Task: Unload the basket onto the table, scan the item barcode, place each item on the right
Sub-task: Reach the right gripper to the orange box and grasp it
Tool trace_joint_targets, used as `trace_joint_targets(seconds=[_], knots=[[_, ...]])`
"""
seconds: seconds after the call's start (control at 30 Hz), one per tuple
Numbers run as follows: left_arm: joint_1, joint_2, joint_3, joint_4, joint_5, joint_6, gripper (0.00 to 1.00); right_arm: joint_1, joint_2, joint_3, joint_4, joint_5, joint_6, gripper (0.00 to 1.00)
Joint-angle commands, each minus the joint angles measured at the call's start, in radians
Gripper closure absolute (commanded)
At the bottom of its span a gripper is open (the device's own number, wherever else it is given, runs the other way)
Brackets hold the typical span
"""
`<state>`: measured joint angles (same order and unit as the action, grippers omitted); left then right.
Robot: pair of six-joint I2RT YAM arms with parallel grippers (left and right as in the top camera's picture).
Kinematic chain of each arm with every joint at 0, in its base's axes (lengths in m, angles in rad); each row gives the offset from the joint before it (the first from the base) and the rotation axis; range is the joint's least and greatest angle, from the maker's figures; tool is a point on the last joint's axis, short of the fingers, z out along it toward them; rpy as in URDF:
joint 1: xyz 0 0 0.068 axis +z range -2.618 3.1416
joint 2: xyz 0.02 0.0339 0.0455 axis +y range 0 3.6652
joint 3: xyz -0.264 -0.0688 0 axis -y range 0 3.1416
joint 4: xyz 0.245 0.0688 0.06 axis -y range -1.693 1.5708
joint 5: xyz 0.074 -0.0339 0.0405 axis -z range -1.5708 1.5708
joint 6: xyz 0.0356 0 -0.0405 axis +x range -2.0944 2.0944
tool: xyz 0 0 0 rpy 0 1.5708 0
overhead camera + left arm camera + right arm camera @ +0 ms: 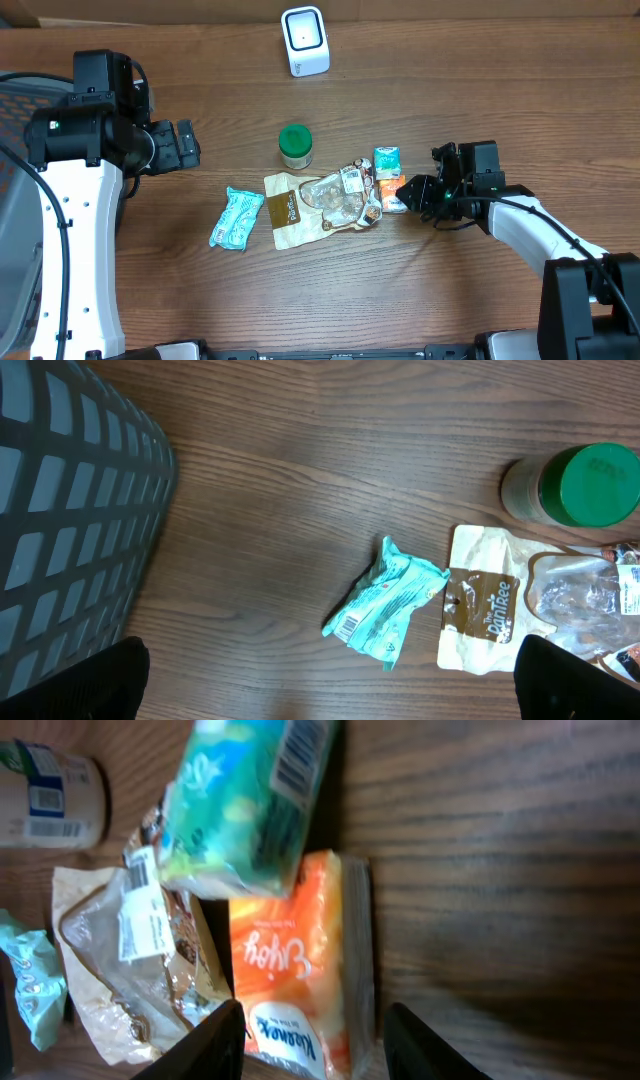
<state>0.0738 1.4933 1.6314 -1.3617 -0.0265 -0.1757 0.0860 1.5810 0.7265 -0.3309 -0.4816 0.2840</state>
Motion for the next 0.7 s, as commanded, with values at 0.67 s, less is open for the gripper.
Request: trace_joint_targets(seconds=[0.67], knots=[[0.005, 0.006, 0.008, 0.002, 0.009, 0.008, 0.00, 0.006, 0.071, -0.041, 0.060, -0.048, 0.061, 0.75]])
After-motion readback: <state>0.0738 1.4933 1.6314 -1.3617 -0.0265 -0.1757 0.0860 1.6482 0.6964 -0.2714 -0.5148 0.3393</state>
